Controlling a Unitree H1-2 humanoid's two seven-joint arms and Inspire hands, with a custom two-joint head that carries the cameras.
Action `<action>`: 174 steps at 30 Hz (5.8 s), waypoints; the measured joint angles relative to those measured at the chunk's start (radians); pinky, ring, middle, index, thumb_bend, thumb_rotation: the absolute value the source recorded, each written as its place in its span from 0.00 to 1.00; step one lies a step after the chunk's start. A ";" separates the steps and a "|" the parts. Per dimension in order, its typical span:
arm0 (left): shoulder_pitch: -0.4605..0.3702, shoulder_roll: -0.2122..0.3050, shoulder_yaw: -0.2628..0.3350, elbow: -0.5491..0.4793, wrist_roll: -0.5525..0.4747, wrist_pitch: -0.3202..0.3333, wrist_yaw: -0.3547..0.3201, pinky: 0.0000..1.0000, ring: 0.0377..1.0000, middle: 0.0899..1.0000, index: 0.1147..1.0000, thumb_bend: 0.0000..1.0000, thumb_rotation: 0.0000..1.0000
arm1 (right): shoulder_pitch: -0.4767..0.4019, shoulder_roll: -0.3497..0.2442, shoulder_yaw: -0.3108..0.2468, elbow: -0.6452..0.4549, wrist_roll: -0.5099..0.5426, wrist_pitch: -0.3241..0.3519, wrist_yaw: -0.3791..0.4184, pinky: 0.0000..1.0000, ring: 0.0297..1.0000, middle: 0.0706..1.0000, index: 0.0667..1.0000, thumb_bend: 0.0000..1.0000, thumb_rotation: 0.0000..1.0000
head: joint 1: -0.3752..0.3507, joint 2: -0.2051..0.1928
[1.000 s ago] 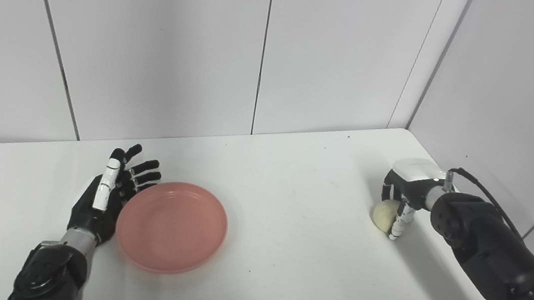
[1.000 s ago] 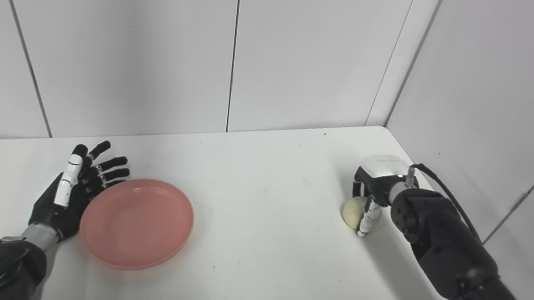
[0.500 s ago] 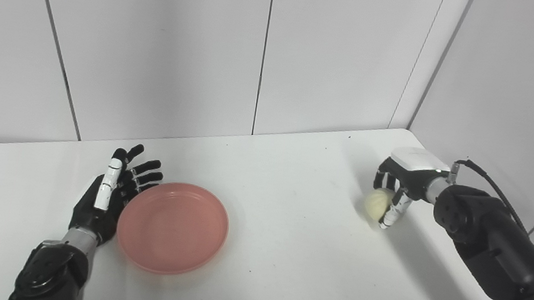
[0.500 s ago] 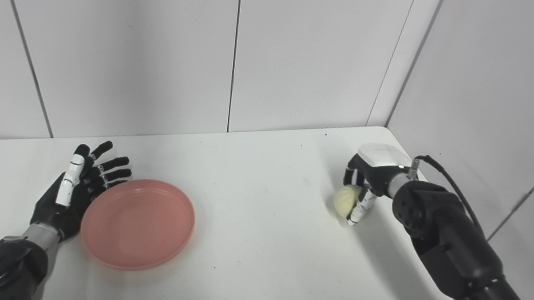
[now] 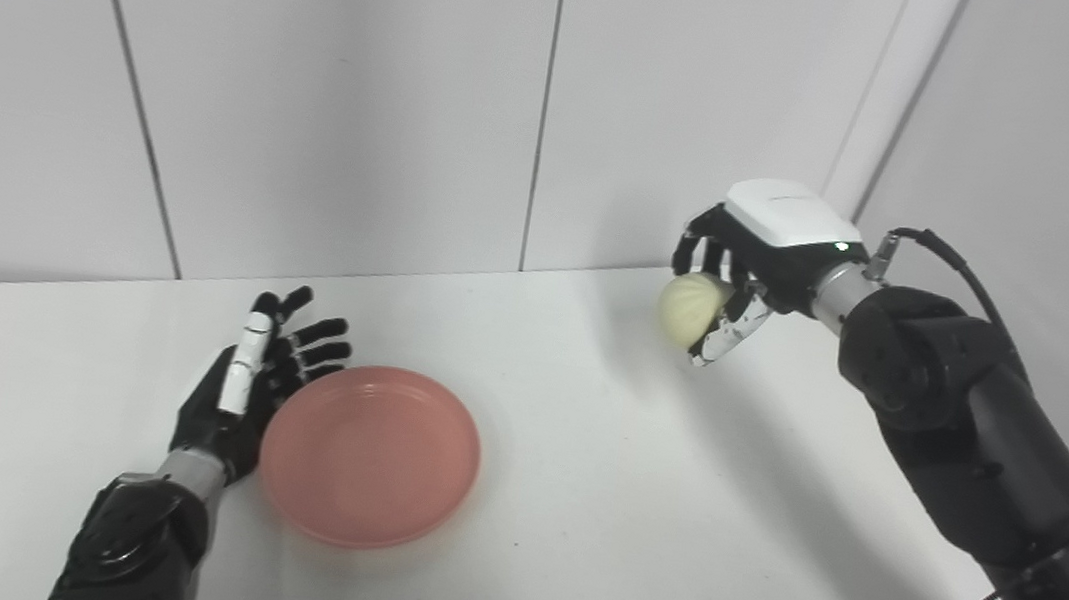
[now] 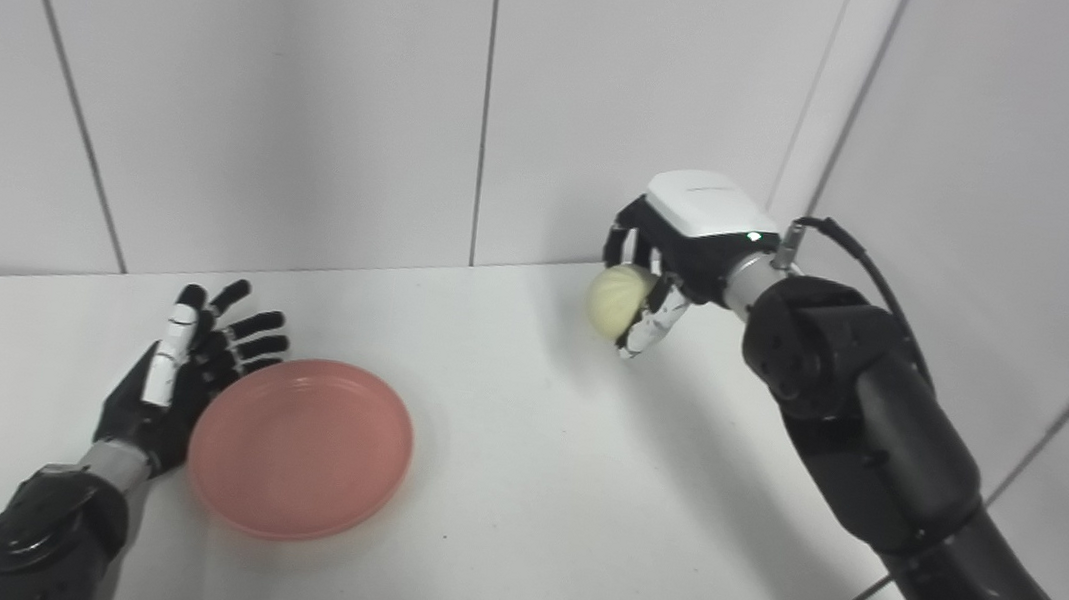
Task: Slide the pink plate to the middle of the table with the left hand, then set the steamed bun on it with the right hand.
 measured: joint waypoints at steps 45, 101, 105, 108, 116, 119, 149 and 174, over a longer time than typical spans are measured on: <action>-0.097 -0.081 -0.012 0.191 0.022 -0.109 0.035 0.72 0.70 0.71 0.93 0.76 0.91 | -0.102 0.342 0.184 0.033 -0.026 -0.041 0.059 0.24 0.31 0.37 0.50 0.52 0.00 | 0.283 0.025; -0.085 -0.081 -0.041 0.162 0.048 -0.101 0.039 0.70 0.70 0.72 0.92 0.72 0.93 | -0.035 0.367 0.282 0.243 -0.091 -0.112 -0.013 0.92 0.88 0.85 0.83 1.00 0.37 | 0.261 0.046; -0.073 -0.082 -0.046 0.143 0.065 -0.099 0.059 0.70 0.72 0.75 0.91 0.71 0.93 | -0.019 0.369 0.266 0.216 -0.105 -0.111 -0.019 0.96 0.87 0.83 0.81 0.97 0.38 | 0.258 0.048; -0.058 -0.082 -0.050 0.119 0.079 -0.099 0.064 0.72 0.74 0.77 0.90 0.70 0.93 | 0.015 0.381 0.226 0.184 -0.100 -0.115 -0.098 0.75 0.78 0.77 0.76 0.89 0.38 | 0.253 0.048; -0.009 -0.087 -0.043 0.101 0.131 -0.221 0.150 0.80 0.81 0.81 0.82 0.58 0.81 | 0.159 0.490 -0.013 0.248 0.104 -0.327 -0.536 0.56 0.66 0.72 0.73 0.70 0.77 | 0.249 0.035; -0.005 -0.091 -0.038 0.099 0.149 -0.249 0.205 0.85 0.86 0.84 0.83 0.57 0.83 | 0.173 0.538 -0.084 0.379 0.204 -0.436 -0.685 0.59 0.69 0.74 0.74 0.68 0.78 | 0.253 0.035; 0.122 -0.081 -0.035 -0.134 0.171 -0.103 0.215 1.00 1.00 1.00 1.00 0.63 0.95 | 0.171 0.668 -0.238 0.707 0.674 -0.792 -0.871 0.76 0.79 0.81 0.81 0.62 1.00 | 0.184 0.067; 0.139 -0.090 -0.032 -0.155 0.251 -0.159 0.392 1.00 1.00 1.00 1.00 0.61 0.96 | 0.194 0.729 -0.288 0.636 0.934 -0.485 -0.732 1.00 0.99 0.99 0.99 0.79 1.00 | 0.160 0.075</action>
